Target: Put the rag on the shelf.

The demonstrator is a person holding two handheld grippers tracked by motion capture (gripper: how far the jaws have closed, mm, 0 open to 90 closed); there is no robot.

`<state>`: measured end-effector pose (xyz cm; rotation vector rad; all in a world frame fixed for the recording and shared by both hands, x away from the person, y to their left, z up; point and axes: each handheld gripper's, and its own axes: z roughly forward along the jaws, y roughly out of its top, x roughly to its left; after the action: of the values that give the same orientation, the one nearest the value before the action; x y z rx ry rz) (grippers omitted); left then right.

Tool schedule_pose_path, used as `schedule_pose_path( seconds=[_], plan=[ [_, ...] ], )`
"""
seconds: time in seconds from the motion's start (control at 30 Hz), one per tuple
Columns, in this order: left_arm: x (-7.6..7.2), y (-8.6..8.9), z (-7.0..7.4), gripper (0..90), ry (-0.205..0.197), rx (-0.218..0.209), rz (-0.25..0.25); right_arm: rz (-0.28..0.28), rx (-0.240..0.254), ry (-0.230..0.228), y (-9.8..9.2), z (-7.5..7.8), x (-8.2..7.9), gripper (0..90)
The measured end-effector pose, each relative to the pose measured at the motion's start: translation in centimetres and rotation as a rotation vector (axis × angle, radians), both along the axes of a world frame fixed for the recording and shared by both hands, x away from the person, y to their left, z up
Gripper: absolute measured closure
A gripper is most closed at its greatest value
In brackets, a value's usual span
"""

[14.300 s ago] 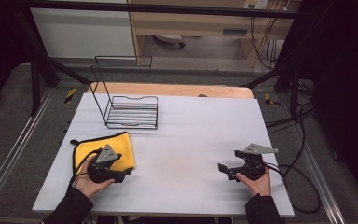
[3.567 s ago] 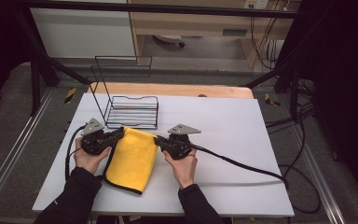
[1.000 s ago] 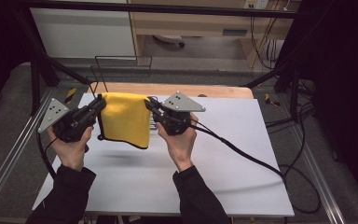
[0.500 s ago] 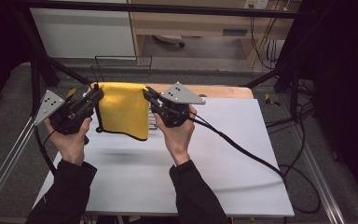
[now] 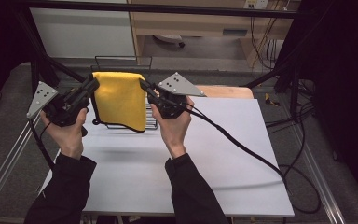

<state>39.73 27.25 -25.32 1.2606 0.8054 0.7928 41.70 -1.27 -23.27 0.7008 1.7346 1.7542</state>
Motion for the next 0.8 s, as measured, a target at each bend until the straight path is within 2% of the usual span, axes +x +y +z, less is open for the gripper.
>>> schedule_pose_path(
  seconds=[0.1,0.37,0.8],
  plan=[
    [0.1,0.1,0.7,81.9,-0.004,0.006,0.008,-0.001,0.001,-0.010,0.2,0.4,0.2,84.9],
    [0.3,0.2,3.1,81.9,-0.045,0.025,0.025,-0.003,0.030,-0.037,0.5,2.2,0.8,84.8],
    [1.0,0.2,6.1,81.8,-0.092,0.021,0.043,-0.018,0.057,-0.077,1.0,5.1,1.7,84.8]
  ],
)
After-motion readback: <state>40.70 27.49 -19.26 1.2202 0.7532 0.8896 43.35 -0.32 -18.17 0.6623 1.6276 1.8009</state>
